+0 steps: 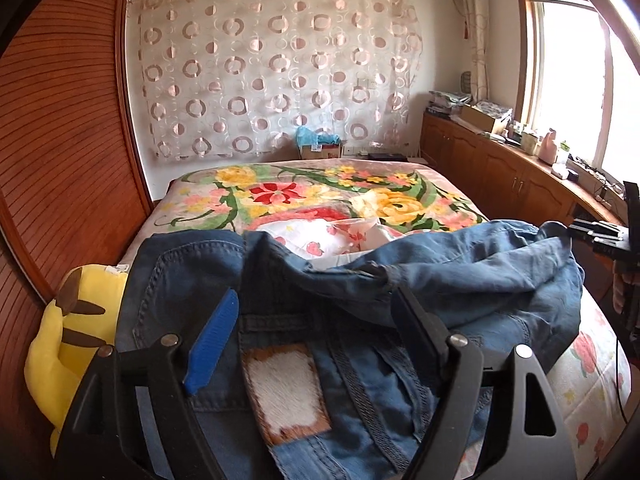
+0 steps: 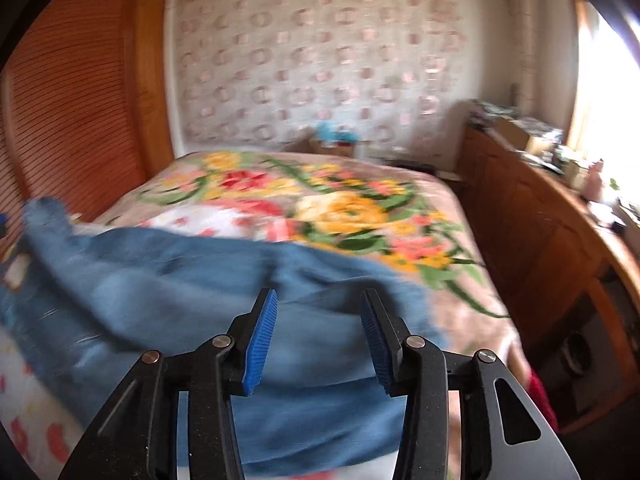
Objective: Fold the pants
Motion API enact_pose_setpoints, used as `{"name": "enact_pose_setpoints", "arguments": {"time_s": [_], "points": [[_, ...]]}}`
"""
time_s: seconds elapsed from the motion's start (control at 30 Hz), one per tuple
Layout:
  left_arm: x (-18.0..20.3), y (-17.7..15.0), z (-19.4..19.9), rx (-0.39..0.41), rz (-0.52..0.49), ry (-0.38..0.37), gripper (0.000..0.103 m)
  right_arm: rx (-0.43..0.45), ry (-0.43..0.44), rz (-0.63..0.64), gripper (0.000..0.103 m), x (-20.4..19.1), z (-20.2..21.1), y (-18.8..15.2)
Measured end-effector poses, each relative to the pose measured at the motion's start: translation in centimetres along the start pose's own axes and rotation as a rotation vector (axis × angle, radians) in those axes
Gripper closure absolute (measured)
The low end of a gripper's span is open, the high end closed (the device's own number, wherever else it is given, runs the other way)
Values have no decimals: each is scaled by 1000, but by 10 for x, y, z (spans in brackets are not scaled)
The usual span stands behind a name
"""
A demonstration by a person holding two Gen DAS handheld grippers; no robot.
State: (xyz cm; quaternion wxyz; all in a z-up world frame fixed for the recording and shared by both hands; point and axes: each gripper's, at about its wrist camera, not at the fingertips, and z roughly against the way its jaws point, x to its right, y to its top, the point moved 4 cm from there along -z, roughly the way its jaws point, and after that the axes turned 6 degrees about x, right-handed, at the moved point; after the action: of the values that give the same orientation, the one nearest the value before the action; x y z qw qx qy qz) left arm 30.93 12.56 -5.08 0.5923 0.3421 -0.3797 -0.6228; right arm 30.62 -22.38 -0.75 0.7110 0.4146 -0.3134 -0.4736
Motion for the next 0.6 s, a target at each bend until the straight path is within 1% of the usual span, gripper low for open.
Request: {"name": "enact_pose_setpoints", "arguments": {"time_s": [0.07,0.2,0.33,0.43,0.57,0.6], "points": [[5,-4,4,2,5,1,24,-12,55,20,58,-22,-2,-3],[18,-14,8,-14,4,-20,24,-44,170,74,58,-69,-10,-8],[28,-24,12,-26,-6,-37,24,-85,240,146,58,-101,-18,-11],[31,-28,15,-27,-11,-46,24,-112,256,217,58,-114,-26,-11],[31,-32,17,-27,-13,-52,24,-185,229,281,58,-115,-48,-9],[31,-33,17,-26,-14,-52,24,-205,215,296,65,-115,-55,-9]]}}
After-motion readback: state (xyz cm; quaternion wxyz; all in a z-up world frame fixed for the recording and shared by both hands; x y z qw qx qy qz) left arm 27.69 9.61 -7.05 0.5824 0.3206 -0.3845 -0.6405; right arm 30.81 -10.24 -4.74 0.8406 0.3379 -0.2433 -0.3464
